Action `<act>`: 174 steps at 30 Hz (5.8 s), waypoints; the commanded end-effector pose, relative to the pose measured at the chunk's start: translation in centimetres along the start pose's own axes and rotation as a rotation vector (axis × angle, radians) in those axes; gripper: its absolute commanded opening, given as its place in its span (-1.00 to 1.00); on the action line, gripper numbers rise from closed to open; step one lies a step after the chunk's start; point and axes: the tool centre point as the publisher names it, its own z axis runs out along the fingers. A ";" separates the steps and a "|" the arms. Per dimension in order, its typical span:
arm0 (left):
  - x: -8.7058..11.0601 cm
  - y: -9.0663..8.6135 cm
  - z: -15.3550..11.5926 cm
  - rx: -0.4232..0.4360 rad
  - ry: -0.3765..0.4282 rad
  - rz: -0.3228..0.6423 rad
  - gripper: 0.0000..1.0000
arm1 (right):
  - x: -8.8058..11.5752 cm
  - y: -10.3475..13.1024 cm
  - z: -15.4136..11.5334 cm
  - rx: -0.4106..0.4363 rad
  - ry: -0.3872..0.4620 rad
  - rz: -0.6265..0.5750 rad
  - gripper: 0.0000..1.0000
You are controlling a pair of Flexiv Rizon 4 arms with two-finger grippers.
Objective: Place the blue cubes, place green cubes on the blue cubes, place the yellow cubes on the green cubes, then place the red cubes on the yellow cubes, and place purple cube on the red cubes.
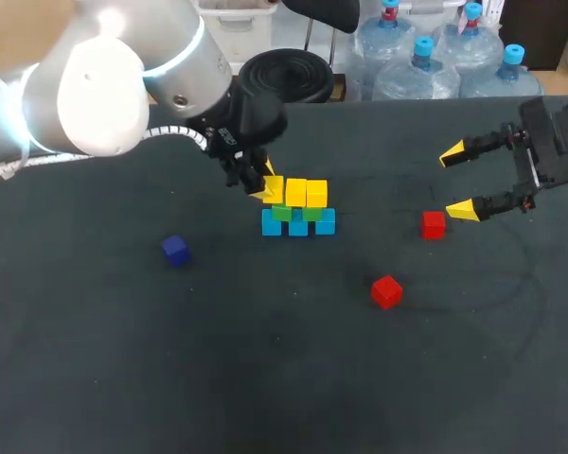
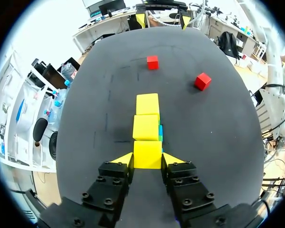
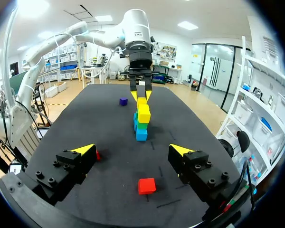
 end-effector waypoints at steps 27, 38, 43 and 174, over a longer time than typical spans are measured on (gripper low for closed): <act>-0.1 0.3 0.4 0.013 0.017 0.000 -1.00 | 0.0 0.0 0.0 0.001 -0.001 -0.001 1.00; -0.2 0.5 0.5 0.014 0.018 0.002 -1.00 | 0.0 0.0 0.0 0.001 -0.001 -0.001 1.00; -0.2 0.5 0.5 0.014 0.018 0.003 -1.00 | 0.0 0.0 0.0 0.001 -0.001 -0.001 1.00; 0.8 -0.6 3.1 0.069 0.031 -0.017 -0.15 | 0.0 0.0 0.0 0.001 -0.001 -0.001 1.00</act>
